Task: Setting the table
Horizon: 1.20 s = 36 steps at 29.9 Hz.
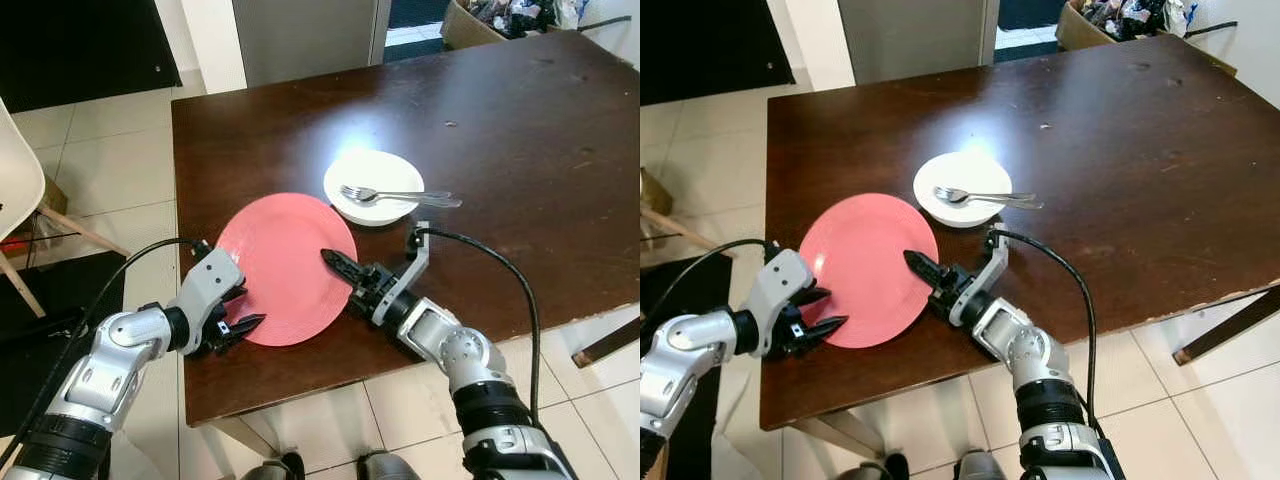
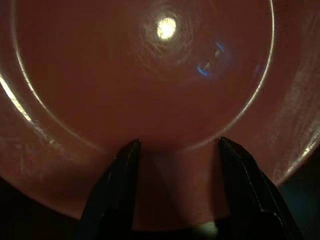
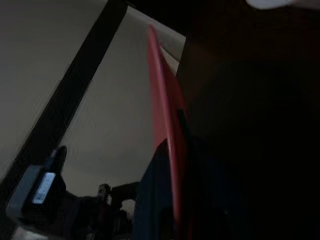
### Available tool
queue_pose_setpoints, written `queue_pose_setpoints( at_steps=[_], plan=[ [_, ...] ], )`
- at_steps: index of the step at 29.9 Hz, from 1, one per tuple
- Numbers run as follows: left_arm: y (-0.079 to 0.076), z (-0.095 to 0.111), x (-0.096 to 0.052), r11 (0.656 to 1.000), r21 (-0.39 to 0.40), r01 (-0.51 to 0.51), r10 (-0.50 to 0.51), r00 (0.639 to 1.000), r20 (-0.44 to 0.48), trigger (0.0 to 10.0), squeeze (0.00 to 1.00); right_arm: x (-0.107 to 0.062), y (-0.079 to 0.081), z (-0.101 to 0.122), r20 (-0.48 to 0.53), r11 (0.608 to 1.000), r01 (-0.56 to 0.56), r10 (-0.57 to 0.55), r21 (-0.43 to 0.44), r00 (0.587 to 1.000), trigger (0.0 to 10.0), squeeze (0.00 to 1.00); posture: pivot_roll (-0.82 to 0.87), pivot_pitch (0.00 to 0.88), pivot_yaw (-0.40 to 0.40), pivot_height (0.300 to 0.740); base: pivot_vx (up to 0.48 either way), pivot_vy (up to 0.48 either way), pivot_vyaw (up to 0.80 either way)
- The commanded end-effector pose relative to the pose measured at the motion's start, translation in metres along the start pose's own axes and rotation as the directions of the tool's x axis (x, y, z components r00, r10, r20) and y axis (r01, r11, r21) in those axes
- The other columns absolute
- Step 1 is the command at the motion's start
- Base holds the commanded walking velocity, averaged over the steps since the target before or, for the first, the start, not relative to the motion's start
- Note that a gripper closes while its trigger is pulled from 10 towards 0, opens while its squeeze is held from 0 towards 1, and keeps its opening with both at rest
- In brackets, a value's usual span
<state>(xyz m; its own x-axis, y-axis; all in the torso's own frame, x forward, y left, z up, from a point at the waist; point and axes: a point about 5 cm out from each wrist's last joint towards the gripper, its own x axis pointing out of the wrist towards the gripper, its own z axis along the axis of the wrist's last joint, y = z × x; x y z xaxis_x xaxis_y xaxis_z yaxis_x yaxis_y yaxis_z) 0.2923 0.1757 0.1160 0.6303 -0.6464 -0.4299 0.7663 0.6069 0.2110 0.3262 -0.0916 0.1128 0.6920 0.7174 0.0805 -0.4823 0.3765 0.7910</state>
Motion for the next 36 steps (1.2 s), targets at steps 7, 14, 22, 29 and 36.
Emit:
queue_pose_setpoints(
  at_steps=[7, 14, 22, 29, 36],
  plan=[
    [-0.005, 0.006, -0.001, 0.991, -0.130, 0.021, -0.007, 0.994, 0.112, 10.0, 0.00, -0.009, -0.012, -0.025, -0.063, 0.997, 0.062, -0.059, 0.042, 0.996, 0.0, 0.00, -0.17, 0.145, 0.087, 0.740, 0.000, 0.000, 0.00],
    [0.016, 0.094, -0.033, 0.959, -0.277, 0.052, 0.098, 0.860, 0.501, 10.0, 0.00, -0.018, 0.006, -0.006, 0.060, 0.989, 0.076, -0.069, -0.123, 0.996, 10.0, 0.00, -0.16, 0.150, 0.090, 0.740, 0.000, 0.000, 0.00],
    [0.018, 0.138, -0.046, 0.953, -0.300, 0.049, 0.157, 0.768, 0.621, 10.0, 0.00, -0.037, 0.046, 0.028, 0.309, 0.969, 0.088, -0.012, -0.233, 0.951, 10.0, 0.00, -0.17, 0.151, 0.113, 0.740, 0.000, 0.000, 0.00],
    [0.033, 0.113, -0.035, 0.880, -0.449, -0.158, 0.378, 0.805, 0.458, 10.0, 0.00, -0.056, 0.083, 0.050, 0.472, 0.971, 0.020, 0.099, -0.240, 0.876, 10.0, 0.00, -0.17, 0.133, 0.126, 0.740, 0.000, 0.000, 0.00],
    [0.036, 0.100, -0.037, 0.881, -0.401, -0.252, 0.411, 0.827, 0.383, 10.0, 0.00, -0.060, 0.095, 0.057, 0.511, 0.972, -0.010, 0.132, -0.235, 0.849, 10.0, 0.00, -0.17, 0.124, 0.129, 0.740, 0.000, 0.000, 0.00]
  ],
)
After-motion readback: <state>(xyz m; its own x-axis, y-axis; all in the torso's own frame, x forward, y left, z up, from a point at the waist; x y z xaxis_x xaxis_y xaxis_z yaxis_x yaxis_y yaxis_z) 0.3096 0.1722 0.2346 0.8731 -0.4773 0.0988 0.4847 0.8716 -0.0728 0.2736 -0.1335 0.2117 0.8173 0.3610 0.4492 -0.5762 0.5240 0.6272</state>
